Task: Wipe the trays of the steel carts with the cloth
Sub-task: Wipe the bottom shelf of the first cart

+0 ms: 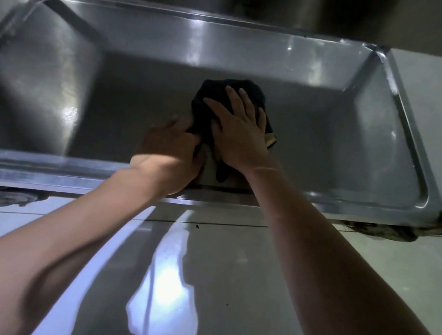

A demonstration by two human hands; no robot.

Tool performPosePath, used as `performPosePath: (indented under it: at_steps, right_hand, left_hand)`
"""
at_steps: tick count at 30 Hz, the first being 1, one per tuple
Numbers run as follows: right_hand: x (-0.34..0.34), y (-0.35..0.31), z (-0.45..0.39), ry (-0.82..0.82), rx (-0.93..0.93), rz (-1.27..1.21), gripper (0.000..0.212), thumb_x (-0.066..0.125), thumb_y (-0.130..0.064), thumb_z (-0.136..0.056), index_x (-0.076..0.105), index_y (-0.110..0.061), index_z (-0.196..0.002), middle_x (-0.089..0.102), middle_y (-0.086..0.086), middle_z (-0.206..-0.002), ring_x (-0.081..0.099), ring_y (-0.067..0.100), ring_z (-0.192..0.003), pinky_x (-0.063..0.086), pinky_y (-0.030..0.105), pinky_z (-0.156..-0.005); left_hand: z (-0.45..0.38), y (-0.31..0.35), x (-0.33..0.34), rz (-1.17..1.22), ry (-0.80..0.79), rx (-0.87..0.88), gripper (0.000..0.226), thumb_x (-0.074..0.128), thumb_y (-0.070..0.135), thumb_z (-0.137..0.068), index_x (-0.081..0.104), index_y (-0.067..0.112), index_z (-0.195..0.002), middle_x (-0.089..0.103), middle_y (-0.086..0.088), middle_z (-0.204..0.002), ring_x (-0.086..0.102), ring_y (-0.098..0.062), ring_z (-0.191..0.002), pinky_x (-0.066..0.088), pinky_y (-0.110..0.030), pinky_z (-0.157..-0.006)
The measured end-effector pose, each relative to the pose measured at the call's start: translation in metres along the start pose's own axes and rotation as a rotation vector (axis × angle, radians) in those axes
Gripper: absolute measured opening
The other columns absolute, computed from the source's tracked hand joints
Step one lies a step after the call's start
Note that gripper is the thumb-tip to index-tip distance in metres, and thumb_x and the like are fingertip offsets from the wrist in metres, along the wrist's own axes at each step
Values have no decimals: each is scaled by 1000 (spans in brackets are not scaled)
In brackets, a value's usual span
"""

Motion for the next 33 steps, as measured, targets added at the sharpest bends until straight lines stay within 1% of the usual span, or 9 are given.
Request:
performPosePath:
  at_steps: [4,9,13,16,22,24,26,28,33]
  right_hand:
    - [-4,12,2,29,-3,-17,49,38,-40,-100,37,-45,-148,15,-4,-166,4,19,-154,5,54,-122]
    - [-16,45,10,50,37,-36,49,40,-40,-100,37,-44,-149,15,-4,-166,3,19,-154,4,53,-122]
    - [-27,72,11,48,31,-78,46,41,-37,-102,40,-43,-148,17,-5,-166,5,18,-154,4,50,-123]
    - [-44,112,18,94,85,-123,44,46,-36,-102,46,-40,-145,24,-5,-164,12,18,-153,8,47,-123]
    - [-94,231,51,164,281,-40,45,46,-30,-103,46,-30,-148,27,4,-163,16,26,-152,14,46,-123]
    - [-111,270,64,192,369,15,45,45,-29,-103,45,-29,-149,26,6,-163,16,28,-152,14,47,-122]
    - [-126,304,76,194,449,64,46,44,-30,-104,43,-30,-150,25,6,-164,14,30,-152,15,50,-121]
    - [-135,325,83,177,484,83,47,43,-32,-104,40,-30,-151,23,7,-164,11,30,-153,14,50,-122]
    - [-137,334,96,189,528,93,48,42,-34,-103,40,-33,-150,22,4,-165,10,28,-153,15,49,-122]
  left_hand:
    - [2,12,1,-13,-17,-62,51,36,54,-101,59,18,-129,51,-11,-132,45,-35,-127,41,-46,-98]
    - [-3,32,-6,-49,-10,-88,58,34,62,-98,67,16,-109,54,-10,-123,47,-33,-122,40,-47,-101]
    - [-19,80,-6,10,41,52,50,36,55,-99,68,18,-112,52,-7,-132,46,-31,-122,42,-45,-100]
    - [-28,95,5,39,-11,19,54,36,57,-98,67,13,-102,56,-12,-124,49,-35,-118,44,-47,-98]
    - [-44,113,2,-81,13,-41,60,45,65,-92,70,11,-95,62,-17,-114,57,-38,-108,48,-43,-86]
    - [-50,124,0,-90,15,-10,53,52,61,-91,69,13,-101,62,-16,-117,57,-38,-110,48,-43,-88]
    - [-51,137,2,3,26,98,37,55,46,-94,66,20,-118,59,-11,-128,52,-37,-119,46,-45,-97]
    - [-46,147,12,50,-15,209,40,48,36,-98,57,32,-136,51,-4,-142,44,-35,-131,42,-50,-104]
    - [-39,154,24,-49,-89,204,55,39,59,-96,40,40,-148,29,1,-158,24,-32,-147,30,-56,-112]
Point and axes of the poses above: each hand's wrist, its own z-axis away from the middle knuckle, its own x-axis out of the palm, y = z × x, the point moved 6 cm from there along -z, towards the middle knuckle
